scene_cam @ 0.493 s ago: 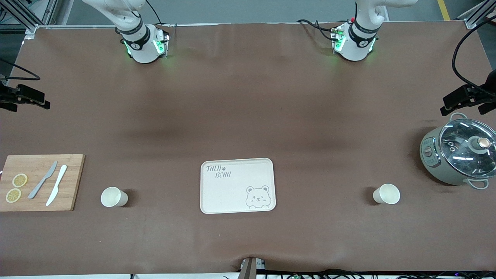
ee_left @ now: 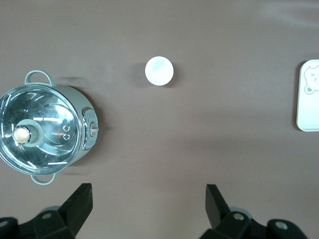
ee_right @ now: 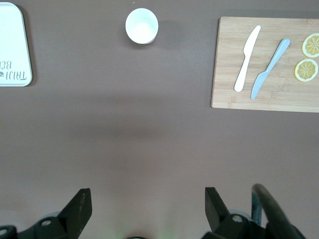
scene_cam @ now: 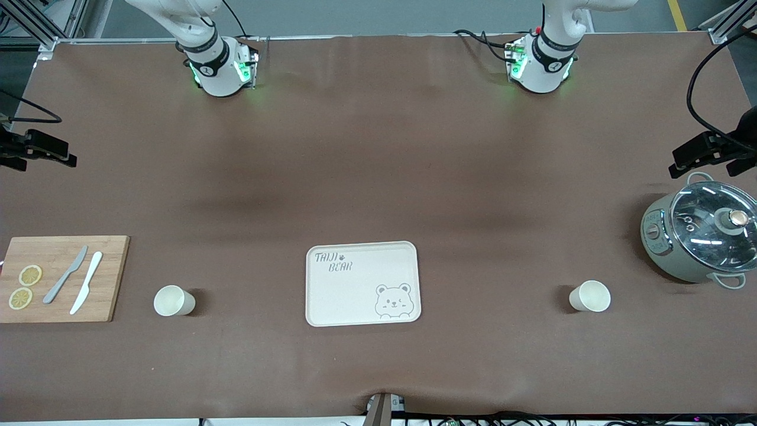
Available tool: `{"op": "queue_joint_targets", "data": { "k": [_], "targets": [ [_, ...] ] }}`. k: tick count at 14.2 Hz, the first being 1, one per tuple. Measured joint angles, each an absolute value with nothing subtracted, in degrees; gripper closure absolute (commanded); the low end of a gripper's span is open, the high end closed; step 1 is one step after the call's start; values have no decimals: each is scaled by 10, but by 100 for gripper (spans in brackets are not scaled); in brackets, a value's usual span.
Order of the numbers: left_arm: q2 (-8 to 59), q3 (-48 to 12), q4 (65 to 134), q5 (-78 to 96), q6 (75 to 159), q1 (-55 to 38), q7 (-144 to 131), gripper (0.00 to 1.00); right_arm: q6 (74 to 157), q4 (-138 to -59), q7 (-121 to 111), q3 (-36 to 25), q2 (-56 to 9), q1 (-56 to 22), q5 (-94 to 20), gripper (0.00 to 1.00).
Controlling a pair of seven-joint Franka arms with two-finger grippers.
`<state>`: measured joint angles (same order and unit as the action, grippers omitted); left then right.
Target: Place white IKEA cup upright on tray with both arms
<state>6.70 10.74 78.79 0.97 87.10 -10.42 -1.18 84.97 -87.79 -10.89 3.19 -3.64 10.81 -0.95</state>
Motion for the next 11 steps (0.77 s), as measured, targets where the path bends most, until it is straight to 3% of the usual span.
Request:
{"op": "queue_joint_targets", "data": {
  "k": [6,11],
  "targets": [
    [102,107,793,10,874,-104,-12,0,888,-884,-109,33,-58,108,-10,0],
    [148,107,802,10,914,-98,-12,0,970,-889,-109,37,-131,98,-10,0]
  ]
}}
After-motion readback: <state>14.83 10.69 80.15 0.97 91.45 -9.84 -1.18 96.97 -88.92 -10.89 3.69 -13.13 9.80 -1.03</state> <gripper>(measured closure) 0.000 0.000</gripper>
